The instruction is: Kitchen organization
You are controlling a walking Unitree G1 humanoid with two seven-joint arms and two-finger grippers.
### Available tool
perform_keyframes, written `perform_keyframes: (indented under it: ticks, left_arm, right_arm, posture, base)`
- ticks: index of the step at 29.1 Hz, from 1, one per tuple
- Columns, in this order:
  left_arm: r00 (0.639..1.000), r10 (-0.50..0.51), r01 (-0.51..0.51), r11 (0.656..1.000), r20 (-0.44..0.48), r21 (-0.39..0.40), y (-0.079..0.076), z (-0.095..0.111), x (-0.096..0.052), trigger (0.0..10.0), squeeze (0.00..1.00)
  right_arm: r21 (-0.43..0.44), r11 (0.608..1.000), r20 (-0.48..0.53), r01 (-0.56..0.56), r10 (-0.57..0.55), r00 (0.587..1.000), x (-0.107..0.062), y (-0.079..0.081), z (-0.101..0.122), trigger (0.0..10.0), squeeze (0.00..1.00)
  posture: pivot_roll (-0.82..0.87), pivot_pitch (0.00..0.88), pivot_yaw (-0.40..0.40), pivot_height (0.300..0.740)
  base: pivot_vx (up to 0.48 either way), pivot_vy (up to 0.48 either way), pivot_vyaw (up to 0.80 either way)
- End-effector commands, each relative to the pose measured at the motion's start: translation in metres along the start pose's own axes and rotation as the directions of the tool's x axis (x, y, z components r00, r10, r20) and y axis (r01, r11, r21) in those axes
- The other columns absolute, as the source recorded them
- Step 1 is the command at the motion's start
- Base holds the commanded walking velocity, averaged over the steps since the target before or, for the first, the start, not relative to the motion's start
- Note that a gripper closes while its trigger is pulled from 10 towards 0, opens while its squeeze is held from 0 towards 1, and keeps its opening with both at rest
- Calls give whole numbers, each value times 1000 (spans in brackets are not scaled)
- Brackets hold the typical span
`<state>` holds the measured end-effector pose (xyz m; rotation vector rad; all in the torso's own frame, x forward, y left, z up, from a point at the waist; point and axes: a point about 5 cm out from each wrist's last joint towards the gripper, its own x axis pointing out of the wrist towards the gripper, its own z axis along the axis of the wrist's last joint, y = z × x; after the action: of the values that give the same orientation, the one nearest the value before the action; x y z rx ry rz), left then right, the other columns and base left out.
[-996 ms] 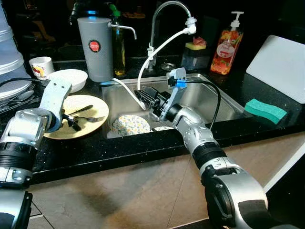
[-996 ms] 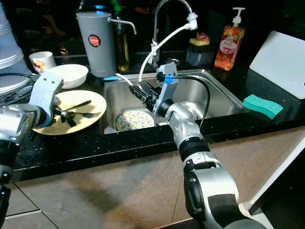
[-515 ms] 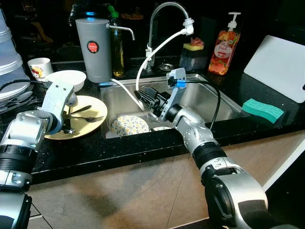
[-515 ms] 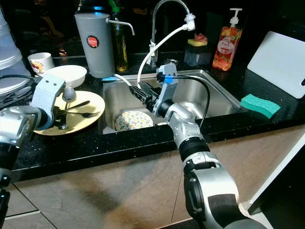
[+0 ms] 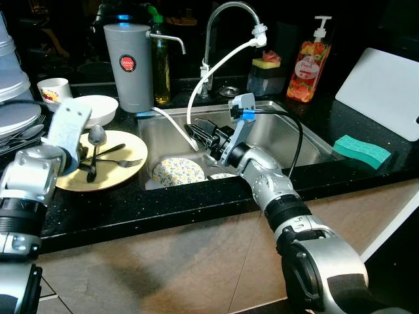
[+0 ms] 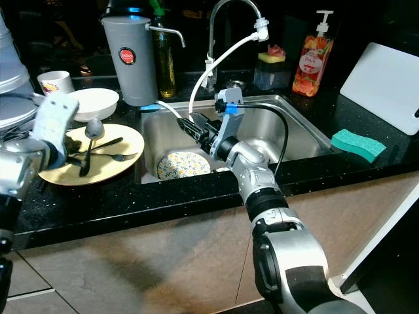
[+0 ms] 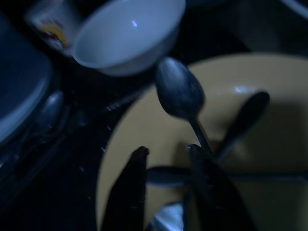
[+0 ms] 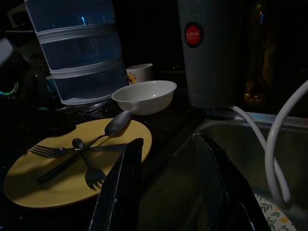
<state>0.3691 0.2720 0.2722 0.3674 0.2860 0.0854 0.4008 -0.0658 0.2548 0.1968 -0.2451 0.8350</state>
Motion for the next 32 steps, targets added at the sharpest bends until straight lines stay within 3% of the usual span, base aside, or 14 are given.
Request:
perform_keyframes:
  ticks: [1,9,10,11,13,18,23,24,25,26,27,32]
  left_arm:
    - [1000,14,-14,1000,1,-5,2,-1,0,10000,1000]
    - [993,-51,46,997,-107,-54,-8,-20,3,10000,1000]
    - [986,-86,78,995,-143,-60,-13,-27,3,10000,533]
    - [986,-86,78,995,-143,-60,-13,-27,3,10000,533]
    - [977,-129,114,989,-173,-91,-19,-35,6,10000,0]
    - [975,-177,157,977,-137,-147,-26,-35,10,10000,0]
    - [963,-211,185,970,-166,-157,-31,-40,11,10000,0]
    - [959,-214,188,970,-184,-152,-31,-42,11,8980,0]
    - [957,-214,186,971,-198,-149,-31,-44,11,2706,0]
    - [954,-213,185,972,-209,-146,-30,-46,11,2706,0]
    - [950,-217,188,972,-223,-144,-30,-49,11,0,0]
    - [947,-224,192,969,-229,-154,-28,-53,11,0,0]
  right_arm:
    - [-3,1000,8,-10,10,1000,1,0,5,10000,0]
    - [-2,1000,5,-13,13,1000,1,0,5,10000,0]
    - [-3,1000,5,-14,14,1000,1,0,5,10000,0]
    - [-3,1000,5,-14,14,1000,1,0,5,10000,0]
    - [-3,1000,4,-14,14,1000,1,0,5,10000,0]
    - [-4,1000,5,-15,15,1000,2,0,5,10000,0]
    - [-3,1000,5,-18,18,1000,2,0,5,10000,0]
    - [-2,1000,5,-18,18,1000,2,0,5,10000,0]
    - [-2,1000,5,-19,19,1000,2,0,5,10000,0]
    - [-1,1000,4,-19,19,1000,2,0,5,10000,0]
    - [-1,1000,5,-19,19,1000,1,0,5,10000,0]
    - [2,1000,5,-19,19,1000,1,0,6,10000,0]
  posture:
    - [76,26,-29,740]
    - [75,27,-30,740]
    - [75,27,-30,740]
    - [75,27,-30,740]
    - [74,29,-32,740]
    - [74,29,-32,740]
    - [74,29,-32,740]
    - [72,26,-29,740]
    - [72,26,-29,740]
    - [72,26,-29,740]
    - [72,26,-29,740]
    - [70,25,-30,740]
  base:
    - [0,0,0]
    - [0,0,0]
    - [0,0,0]
    - [0,0,0]
    - [0,0,0]
    - [0,0,0]
    - [0,0,0]
    - [0,0,0]
    - [0,0,0]
    - [0,0,0]
    - [0,0,0]
    - [0,0,0]
